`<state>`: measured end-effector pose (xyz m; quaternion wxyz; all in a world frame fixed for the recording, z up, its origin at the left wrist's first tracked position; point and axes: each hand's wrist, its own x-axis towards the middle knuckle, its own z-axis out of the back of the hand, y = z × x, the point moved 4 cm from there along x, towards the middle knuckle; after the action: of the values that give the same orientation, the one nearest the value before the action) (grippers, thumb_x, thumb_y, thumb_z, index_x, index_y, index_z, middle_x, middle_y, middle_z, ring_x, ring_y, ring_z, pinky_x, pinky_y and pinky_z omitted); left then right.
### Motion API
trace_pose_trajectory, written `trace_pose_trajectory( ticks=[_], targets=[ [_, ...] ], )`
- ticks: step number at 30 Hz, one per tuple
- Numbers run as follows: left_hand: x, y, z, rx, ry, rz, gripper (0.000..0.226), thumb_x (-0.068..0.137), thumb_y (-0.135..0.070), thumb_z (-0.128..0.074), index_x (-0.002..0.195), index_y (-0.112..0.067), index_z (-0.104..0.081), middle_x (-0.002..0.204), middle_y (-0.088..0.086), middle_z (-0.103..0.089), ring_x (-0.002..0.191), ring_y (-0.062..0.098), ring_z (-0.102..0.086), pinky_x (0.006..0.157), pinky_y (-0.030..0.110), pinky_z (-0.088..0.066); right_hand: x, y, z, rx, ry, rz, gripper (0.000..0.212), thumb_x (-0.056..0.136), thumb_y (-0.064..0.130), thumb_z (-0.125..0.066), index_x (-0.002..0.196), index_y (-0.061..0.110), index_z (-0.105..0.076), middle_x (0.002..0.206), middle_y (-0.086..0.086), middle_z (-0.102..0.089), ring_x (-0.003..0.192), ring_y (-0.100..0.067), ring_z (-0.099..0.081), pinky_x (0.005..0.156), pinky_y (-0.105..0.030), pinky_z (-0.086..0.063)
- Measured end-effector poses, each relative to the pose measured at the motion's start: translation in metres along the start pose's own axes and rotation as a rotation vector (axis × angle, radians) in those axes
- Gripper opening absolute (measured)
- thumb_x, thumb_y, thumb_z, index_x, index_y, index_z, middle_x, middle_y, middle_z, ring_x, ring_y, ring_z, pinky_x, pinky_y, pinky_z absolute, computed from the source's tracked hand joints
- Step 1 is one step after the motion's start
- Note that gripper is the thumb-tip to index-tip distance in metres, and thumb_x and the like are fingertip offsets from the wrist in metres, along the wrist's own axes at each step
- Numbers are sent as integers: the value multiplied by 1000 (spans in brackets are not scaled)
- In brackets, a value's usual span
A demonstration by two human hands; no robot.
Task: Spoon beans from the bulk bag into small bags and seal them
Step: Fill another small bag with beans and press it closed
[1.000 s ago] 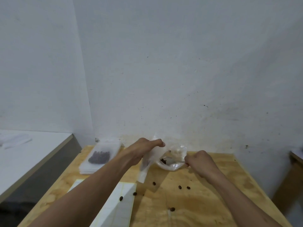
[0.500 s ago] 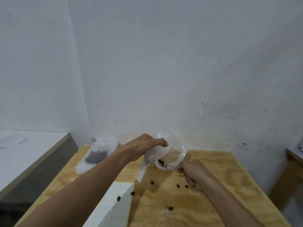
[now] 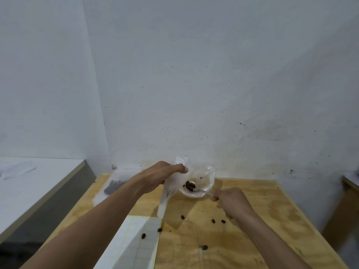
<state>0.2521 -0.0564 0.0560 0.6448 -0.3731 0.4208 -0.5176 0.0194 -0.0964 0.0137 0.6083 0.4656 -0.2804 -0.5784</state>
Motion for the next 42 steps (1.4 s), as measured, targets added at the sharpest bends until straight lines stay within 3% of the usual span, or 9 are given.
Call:
trace_pose_trajectory(
  ticks=[4,13,18,22,24,26,29,33,42],
  targets=[
    [-3,-4,0,29,-6,-28,42,86,-47,-71,115,-16,-73,118,-2,-72,110,17,-66,100,33,-48,-1,14,20,-37,12,-5,21,90,12,-57,87,0,-74,39,6,-34,33,-12,-27,35,-16,-22],
    [-7,-5,1,65,-104,-131,39,77,-51,-81,106,-25,-73,108,-7,-74,105,13,-67,96,35,-51,1,57,82,-141,-11,41,16,76,17,-68,61,10,-66,50,-1,-34,42,-18,-28,47,-28,-24],
    [-9,-13,-9,134,-128,-178,49,78,-46,-82,111,-13,-69,101,-2,-70,94,13,-64,78,27,-46,-9,96,101,-93,-16,137,17,82,12,-64,72,0,-71,55,-3,-31,45,-17,-25,43,-25,-20],
    [-8,-21,-22,199,-131,-203,51,72,-50,-85,84,-5,-65,73,10,-64,69,24,-63,68,29,-42,-25,122,90,-251,-5,223,19,79,15,-65,63,8,-72,50,-1,-31,44,-17,-24,46,-27,-22],
    [-6,-26,-27,225,-145,-219,41,71,-51,-86,77,-17,-65,68,0,-61,67,19,-62,66,27,-42,-34,131,82,-411,-49,340,31,81,18,-65,50,15,-68,43,3,-34,39,-15,-27,46,-25,-24],
    [-6,-28,-30,219,-153,-227,30,74,-50,-85,80,-28,-64,76,-9,-63,74,11,-63,67,27,-45,-42,136,75,-554,-125,490,29,85,21,-62,60,10,-73,45,-1,-44,42,-17,-34,47,-25,-29],
    [-5,-28,-29,166,-194,-220,48,71,-54,-85,96,-16,-69,93,6,-71,88,21,-68,75,31,-49,-47,135,78,-596,-229,605,25,90,23,-57,75,15,-76,58,-5,-66,45,-18,-44,49,-27,-36],
    [-8,-30,-25,32,-286,-211,44,76,-49,-84,76,-16,-56,68,-6,-58,61,7,-54,62,22,-37,-47,119,97,-536,-366,654,25,97,25,-55,84,23,-77,60,6,-66,55,-19,-59,53,-32,-45],
    [-7,-47,-48,-40,-348,-293,45,81,-49,-79,84,-11,-57,73,-4,-53,63,11,-50,60,23,-37,-28,-6,97,-913,-568,359,34,106,24,-34,102,15,-66,94,-4,-61,80,-26,-63,64,-33,-47]
  ],
)
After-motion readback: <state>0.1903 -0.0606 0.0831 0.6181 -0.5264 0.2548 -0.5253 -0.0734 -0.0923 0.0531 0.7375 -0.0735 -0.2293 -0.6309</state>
